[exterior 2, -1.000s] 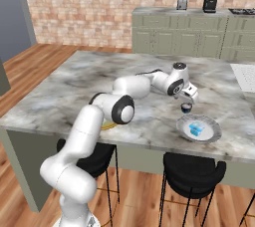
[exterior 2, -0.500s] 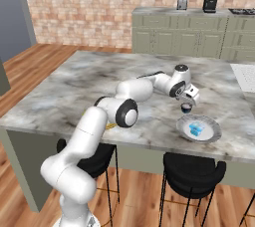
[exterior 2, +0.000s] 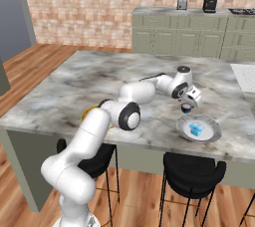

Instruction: Place two yogurt containers on each plate.

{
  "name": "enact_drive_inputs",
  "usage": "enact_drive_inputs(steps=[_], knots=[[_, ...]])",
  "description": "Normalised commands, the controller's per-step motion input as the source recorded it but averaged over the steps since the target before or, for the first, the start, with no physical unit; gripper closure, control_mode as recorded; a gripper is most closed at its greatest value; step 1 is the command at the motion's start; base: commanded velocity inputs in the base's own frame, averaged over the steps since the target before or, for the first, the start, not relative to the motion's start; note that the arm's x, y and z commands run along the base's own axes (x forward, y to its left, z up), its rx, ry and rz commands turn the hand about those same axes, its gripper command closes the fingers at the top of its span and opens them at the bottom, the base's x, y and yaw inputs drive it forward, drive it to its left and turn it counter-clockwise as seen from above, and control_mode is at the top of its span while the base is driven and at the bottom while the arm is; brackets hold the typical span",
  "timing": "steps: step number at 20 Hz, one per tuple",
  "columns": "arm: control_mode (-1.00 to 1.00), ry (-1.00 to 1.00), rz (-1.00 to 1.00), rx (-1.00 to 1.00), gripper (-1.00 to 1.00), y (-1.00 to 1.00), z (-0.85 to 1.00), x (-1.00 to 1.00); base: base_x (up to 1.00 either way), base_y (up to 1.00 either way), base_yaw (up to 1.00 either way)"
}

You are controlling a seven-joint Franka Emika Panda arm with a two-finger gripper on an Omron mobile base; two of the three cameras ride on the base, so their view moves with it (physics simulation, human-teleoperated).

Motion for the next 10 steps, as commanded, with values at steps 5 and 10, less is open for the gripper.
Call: enact_drive_inputs(steps=[5,10], knots=[[-1.00,0.00,-0.01,0.00,-1.00,0.00,-0.15,0.03,0.00,0.00,0.00],[-1.00,0.00,0.00,0.00,-1.00,0.00,-0.13,0.00,0.00,0.00,0.00]])
